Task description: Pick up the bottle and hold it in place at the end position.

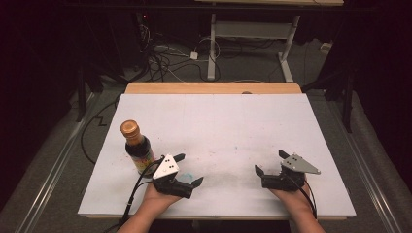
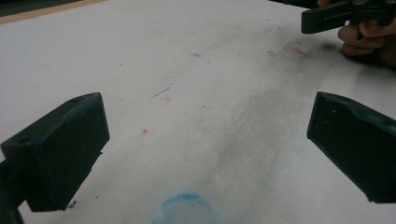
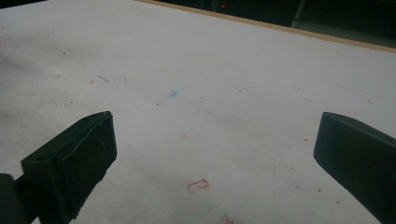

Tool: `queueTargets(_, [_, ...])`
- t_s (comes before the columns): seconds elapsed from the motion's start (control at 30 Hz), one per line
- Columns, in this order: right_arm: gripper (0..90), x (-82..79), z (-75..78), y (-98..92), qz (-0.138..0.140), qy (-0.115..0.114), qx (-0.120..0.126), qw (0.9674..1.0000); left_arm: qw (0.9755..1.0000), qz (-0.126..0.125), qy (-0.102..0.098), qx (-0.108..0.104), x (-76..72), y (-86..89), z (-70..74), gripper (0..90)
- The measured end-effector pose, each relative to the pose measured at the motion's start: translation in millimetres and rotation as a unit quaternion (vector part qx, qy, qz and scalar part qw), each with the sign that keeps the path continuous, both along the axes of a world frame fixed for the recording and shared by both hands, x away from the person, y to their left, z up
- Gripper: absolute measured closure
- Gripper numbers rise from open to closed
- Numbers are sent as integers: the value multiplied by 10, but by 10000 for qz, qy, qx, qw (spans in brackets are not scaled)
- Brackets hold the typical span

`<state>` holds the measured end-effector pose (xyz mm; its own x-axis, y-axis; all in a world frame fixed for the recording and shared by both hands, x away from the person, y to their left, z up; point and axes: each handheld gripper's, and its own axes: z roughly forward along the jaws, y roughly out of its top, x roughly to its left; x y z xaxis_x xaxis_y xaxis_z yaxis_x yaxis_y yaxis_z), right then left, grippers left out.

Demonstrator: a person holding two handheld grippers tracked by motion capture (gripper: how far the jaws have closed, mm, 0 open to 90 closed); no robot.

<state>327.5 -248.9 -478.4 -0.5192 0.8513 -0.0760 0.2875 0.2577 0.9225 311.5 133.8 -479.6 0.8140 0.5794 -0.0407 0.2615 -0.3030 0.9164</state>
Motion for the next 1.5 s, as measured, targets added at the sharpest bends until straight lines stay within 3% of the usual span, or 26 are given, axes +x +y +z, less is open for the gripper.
queueTargets(0.07, [1,-2,34,-1,-17,-71,41,10000,10000,2,-71,39,-57,24,40,0])
queueTargets(0.17, [1,-3,51,0,2,-99,52,9999,9999,-17,-29,-101,-124,87,105,0])
queueTargets(0.57, [1,-1,57,29,64,-106,37,9999,10000,63,-63,-7,-378,315,168,0])
queueTargets(1.17, [1,5,49,33,28,-96,4,9999,9983,578,35,-63,-589,880,134,0])
queueTargets(1.5, [1,11,49,20,-2,-109,25,9999,9943,1056,50,-146,-586,1166,106,0])
